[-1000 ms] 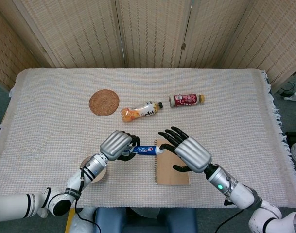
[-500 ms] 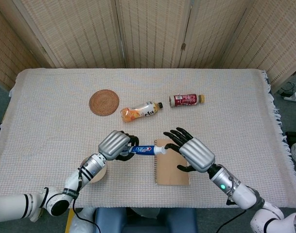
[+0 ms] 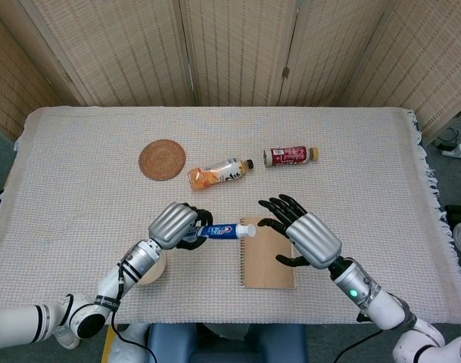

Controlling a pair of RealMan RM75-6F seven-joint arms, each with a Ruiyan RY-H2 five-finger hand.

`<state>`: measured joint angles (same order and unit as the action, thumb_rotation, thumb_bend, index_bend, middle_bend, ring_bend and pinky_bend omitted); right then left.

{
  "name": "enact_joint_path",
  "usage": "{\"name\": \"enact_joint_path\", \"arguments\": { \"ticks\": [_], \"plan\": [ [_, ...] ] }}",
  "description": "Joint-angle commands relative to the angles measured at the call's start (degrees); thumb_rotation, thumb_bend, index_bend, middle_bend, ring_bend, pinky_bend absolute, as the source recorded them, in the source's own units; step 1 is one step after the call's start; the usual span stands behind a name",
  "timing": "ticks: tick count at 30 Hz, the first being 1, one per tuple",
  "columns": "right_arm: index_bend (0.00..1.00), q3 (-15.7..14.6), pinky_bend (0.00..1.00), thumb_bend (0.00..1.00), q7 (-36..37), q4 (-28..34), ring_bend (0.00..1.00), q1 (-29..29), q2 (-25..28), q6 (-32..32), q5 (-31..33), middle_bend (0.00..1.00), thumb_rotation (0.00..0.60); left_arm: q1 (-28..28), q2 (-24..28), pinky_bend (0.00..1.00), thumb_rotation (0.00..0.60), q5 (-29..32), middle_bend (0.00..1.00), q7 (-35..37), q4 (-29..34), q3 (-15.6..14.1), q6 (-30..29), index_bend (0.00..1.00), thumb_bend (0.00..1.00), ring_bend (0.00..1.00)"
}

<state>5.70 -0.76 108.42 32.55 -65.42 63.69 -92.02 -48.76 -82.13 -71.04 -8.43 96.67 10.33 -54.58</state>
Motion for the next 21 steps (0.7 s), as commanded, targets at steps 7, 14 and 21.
{"name": "enact_joint_path", "arguments": {
  "ticks": [7, 14, 21],
  "plan": [
    [0.0, 0.4, 0.0, 0.26, 10.6, -2.4, 0.0, 1.4, -5.1, 0.6, -1.2, 0.0, 0.505, 0.5, -0.9, 0.51, 0.6, -1.5, 0.78, 2.6, 0.8, 0.3, -0.8, 0.77, 0.8, 0.68],
    [0.0, 1.1, 0.0, 0.26, 20.3, -4.7, 0.0, 2.8, -9.3, 1.1, -0.9, 0.0, 0.455, 0.6, -2.0, 0.51, 0.6, -2.8, 0.78, 4.3, 0.7, 0.9, -1.7, 0.77, 0.8, 0.68],
    [0.0, 1.8, 0.0, 0.26, 23.1, -6.6, 0.0, 3.8, -12.7, 1.6, -0.7, 0.0, 0.446, 0.6, -2.7, 0.51, 0.6, -2.6, 0.78, 7.0, 0.8, 1.6, -1.4, 0.77, 0.8, 0.68]
  ]
}}
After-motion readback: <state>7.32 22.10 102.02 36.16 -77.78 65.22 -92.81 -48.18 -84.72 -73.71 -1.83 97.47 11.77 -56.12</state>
